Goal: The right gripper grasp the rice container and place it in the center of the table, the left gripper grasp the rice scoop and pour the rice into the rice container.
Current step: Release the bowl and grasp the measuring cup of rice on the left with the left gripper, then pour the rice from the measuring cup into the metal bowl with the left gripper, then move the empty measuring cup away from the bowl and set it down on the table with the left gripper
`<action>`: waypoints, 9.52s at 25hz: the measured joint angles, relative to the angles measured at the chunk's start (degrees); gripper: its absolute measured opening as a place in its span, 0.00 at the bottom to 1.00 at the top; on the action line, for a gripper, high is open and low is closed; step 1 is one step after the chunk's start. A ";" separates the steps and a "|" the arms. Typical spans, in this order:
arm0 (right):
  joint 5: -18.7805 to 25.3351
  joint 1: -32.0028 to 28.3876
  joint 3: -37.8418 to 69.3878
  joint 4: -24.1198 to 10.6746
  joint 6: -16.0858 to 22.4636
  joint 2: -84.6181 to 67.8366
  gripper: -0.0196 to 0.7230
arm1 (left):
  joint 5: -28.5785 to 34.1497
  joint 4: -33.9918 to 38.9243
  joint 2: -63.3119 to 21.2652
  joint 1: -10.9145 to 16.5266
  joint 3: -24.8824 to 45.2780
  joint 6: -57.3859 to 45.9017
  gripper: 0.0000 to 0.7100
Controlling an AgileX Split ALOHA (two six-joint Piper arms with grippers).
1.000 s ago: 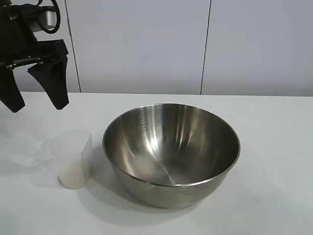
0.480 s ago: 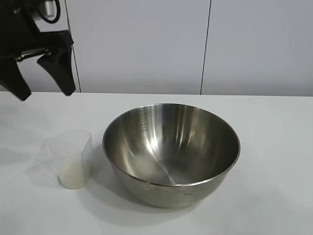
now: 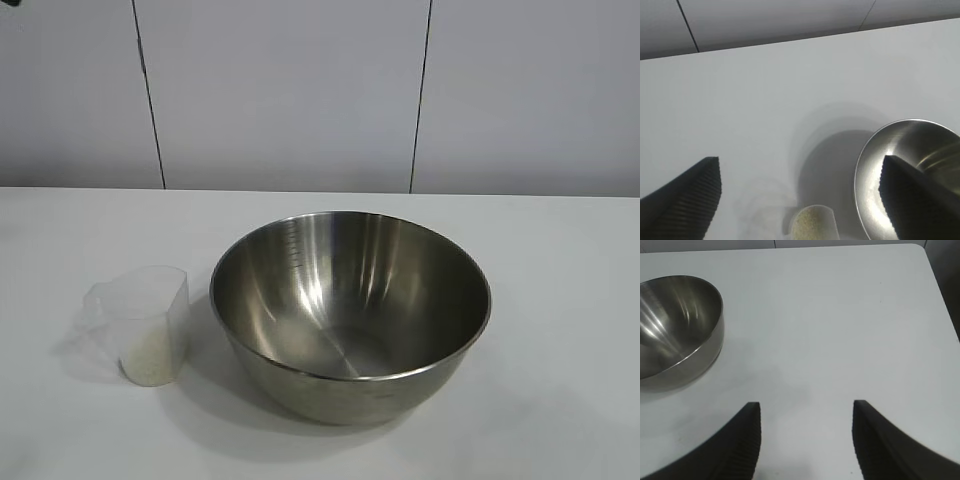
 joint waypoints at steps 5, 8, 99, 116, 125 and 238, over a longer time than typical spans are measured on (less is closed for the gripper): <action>0.00 0.00 0.00 0.00 0.00 0.00 0.54 | 7.09 8.63 -5.70 0.00 0.00 -6.84 0.87; 0.00 0.00 0.00 0.00 0.00 0.00 0.54 | 12.04 12.42 -8.35 0.00 0.00 -9.51 0.87; 0.00 0.00 0.00 0.45 0.00 0.00 0.54 | -115.13 12.87 37.85 0.00 57.95 5.26 0.76; 0.00 0.00 0.00 0.45 0.00 0.00 0.54 | -115.11 12.74 37.85 0.00 55.94 2.55 0.24; 0.00 0.00 0.00 0.45 0.00 0.00 0.54 | -115.06 12.61 37.53 0.00 56.02 0.05 0.01; 0.00 0.00 0.00 0.45 0.00 0.00 0.54 | -104.47 -56.51 3.88 -33.85 32.14 58.00 0.00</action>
